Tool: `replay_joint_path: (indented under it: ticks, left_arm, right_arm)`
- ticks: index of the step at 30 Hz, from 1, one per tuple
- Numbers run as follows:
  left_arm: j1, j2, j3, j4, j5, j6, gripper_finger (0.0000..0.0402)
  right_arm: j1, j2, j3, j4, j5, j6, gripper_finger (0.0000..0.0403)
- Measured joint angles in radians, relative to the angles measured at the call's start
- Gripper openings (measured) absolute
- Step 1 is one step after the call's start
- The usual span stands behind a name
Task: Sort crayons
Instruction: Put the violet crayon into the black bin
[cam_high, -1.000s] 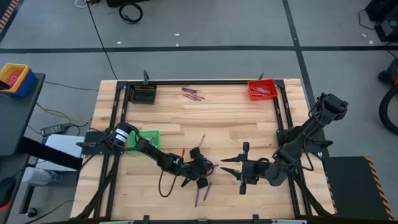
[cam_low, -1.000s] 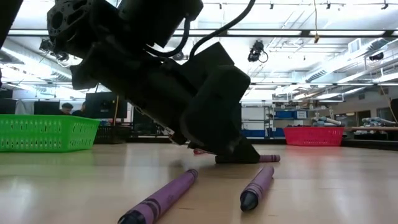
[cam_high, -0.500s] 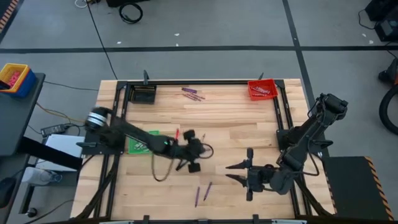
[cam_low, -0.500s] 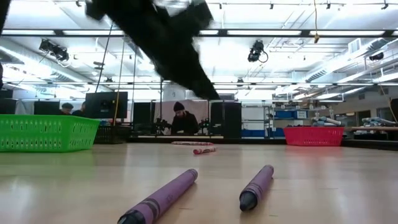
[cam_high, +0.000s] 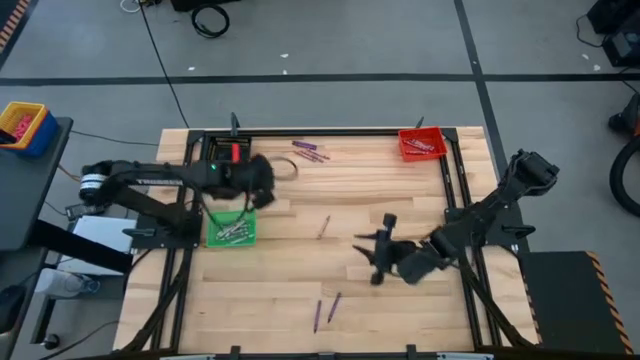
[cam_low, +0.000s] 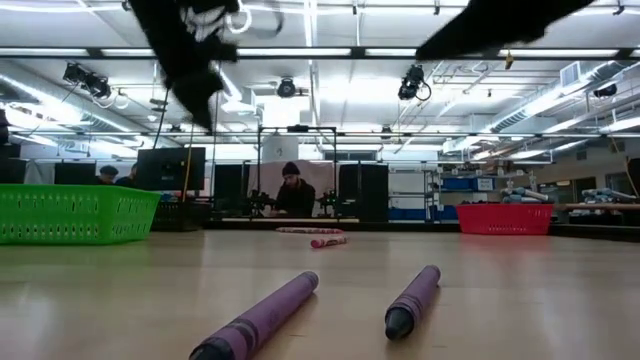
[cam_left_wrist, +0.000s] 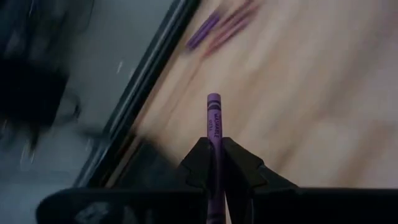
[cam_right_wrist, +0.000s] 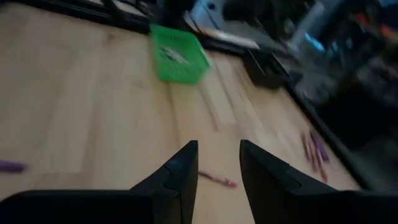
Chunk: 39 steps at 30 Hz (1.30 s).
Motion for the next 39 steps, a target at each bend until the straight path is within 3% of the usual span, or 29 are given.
replay_joint_path:
  ticks: [6, 10, 15, 19, 24, 28, 39]
  left_arm:
    - [0.346, -0.102, -0.201, 0.12, 0.009, 0.005, 0.0033]
    - [0.567, -0.099, -0.297, 0.295, 0.111, 0.032, 0.0033]
    - [0.74, -0.052, -0.337, 0.428, 0.217, 0.025, 0.0034]
    - [0.814, -0.008, -0.337, 0.491, 0.234, 0.026, 0.0034]
    - [0.881, 0.066, -0.336, 0.523, 0.39, 0.014, 0.0034]
    - [0.893, 0.137, -0.331, 0.541, 0.416, 0.01, 0.0034]
    - [0.859, 0.237, -0.298, 0.562, 0.444, -0.07, 0.0034]
  right_arm:
    - [-0.134, 0.0, -0.119, 0.167, -0.121, 0.059, 0.0123]
    - [-0.186, 0.0, -0.14, 0.219, -0.173, 0.054, 0.0123]
    - [-0.214, 0.0, -0.141, 0.272, -0.219, 0.016, 0.0123]
    - [-0.216, 0.0, -0.14, 0.386, -0.245, -0.104, 0.0123]
    - [-0.211, -0.002, -0.09, 0.496, -0.232, -0.392, 0.0123]
    - [-0.204, -0.003, -0.01, 0.507, -0.186, -0.579, 0.0123]
    - [-0.201, -0.004, 0.127, 0.509, -0.137, -0.805, 0.0123]
